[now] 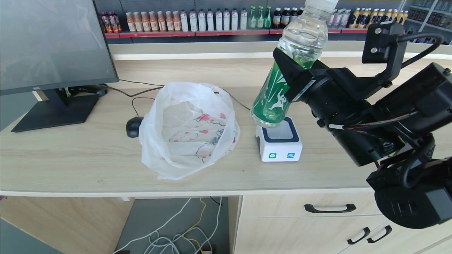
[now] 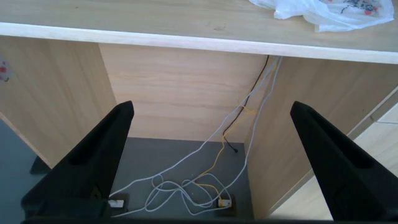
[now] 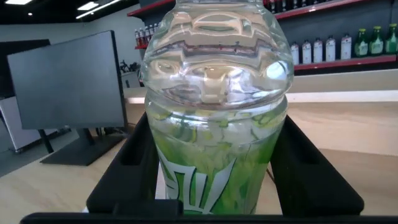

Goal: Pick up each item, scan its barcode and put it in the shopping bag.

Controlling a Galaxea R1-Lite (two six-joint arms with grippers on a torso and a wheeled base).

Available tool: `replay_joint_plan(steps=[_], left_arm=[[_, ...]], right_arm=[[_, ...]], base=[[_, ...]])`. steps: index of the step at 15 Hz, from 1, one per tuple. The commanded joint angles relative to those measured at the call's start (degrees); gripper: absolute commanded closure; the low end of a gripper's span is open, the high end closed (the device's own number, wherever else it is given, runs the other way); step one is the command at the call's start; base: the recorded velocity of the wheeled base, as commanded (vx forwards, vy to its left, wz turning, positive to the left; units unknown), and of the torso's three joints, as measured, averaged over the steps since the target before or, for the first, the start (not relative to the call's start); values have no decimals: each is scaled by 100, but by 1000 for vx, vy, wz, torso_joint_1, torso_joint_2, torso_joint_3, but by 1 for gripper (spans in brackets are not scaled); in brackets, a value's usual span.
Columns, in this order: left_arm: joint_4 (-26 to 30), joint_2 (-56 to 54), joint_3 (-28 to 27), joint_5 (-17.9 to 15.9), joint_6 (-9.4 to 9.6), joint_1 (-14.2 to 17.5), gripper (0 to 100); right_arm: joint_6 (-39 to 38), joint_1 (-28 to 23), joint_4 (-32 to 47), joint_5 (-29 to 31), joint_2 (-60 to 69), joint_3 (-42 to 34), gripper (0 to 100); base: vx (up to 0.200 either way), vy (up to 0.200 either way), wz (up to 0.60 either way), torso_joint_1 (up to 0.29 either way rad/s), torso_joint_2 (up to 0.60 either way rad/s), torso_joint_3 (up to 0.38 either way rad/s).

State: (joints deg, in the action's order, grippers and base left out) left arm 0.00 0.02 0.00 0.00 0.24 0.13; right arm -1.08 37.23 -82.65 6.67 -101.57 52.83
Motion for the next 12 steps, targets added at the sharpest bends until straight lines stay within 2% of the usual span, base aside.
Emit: replay_joint_plan(steps=[1, 7, 12], left_arm=[[0, -2, 0, 0, 2, 4, 0], [0, -2, 0, 0, 2, 4, 0], [0, -2, 0, 0, 2, 4, 0]], right_arm=[[-6, 4, 4, -8, -91, 16, 100], [-718, -234, 135, -34, -73, 43, 100], [-2080, -260, 39, -104, -82, -80, 100]], base=[[0, 0, 0, 0, 0, 0], [0, 0, 0, 0, 0, 0], [0, 0, 0, 0, 0, 0]])
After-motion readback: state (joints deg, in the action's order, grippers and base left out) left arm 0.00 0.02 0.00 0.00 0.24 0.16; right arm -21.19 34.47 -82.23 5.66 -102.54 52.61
